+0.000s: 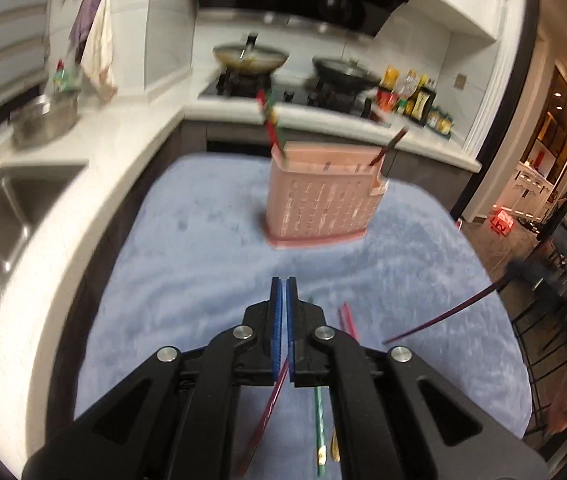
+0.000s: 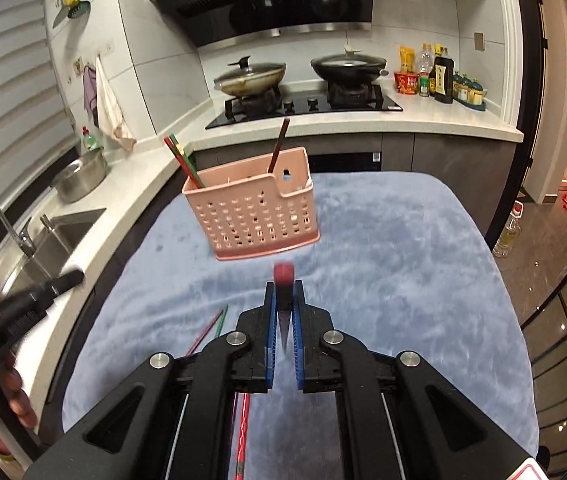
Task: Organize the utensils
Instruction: 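Lift the dark red chopstick toward the basket while the right tool carries its own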
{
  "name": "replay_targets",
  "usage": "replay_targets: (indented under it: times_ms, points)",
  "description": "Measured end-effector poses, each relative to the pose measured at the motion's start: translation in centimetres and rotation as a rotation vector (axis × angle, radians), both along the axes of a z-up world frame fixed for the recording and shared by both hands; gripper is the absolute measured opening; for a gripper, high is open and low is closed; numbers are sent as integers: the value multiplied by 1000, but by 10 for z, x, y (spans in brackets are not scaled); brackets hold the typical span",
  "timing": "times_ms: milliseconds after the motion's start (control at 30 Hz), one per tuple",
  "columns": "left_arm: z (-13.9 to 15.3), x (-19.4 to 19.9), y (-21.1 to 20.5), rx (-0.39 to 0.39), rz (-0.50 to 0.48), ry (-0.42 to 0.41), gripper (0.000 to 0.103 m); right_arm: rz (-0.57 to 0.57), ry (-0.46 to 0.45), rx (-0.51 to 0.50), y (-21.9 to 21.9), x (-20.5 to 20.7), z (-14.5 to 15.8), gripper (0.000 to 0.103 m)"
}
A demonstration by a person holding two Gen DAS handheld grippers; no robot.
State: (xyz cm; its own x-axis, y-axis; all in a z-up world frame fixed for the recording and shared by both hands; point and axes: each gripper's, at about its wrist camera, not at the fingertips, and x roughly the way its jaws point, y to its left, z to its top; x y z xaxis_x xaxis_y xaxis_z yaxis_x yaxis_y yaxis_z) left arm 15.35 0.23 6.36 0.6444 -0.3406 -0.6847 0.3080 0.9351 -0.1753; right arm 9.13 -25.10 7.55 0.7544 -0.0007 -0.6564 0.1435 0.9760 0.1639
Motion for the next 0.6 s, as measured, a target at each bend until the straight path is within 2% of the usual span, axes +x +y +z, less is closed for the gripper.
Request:
replay_targets:
  times_ms: [67,100,133,267,367,467,567,600]
  points:
    - [-23,-5,10,10,12,61,19,0,-10,2,0,-2,5,7]
    - [-34,-9,16,16,19,88,32,0,-16,5,-1,-4,8,7]
    - [-51,-17,22,22,21,123,38,-1,-21,8,0,-6,11,7]
    - [-106,-42,34,71,2,250,41,-9,-40,22,-1,-15,17,7]
    - [-138,-55,42,71,1,334,41,-12,-39,22,0,-21,17,7]
    - [-150,-62,46,38,-2,350,41,-15,-25,26,0,-24,12,7]
    - [-150,-63,45,18,-22,330,40,-18,-13,23,2,-25,8,7]
    - [-150,-63,44,17,-24,324,37,-18,-11,21,2,-26,7,7]
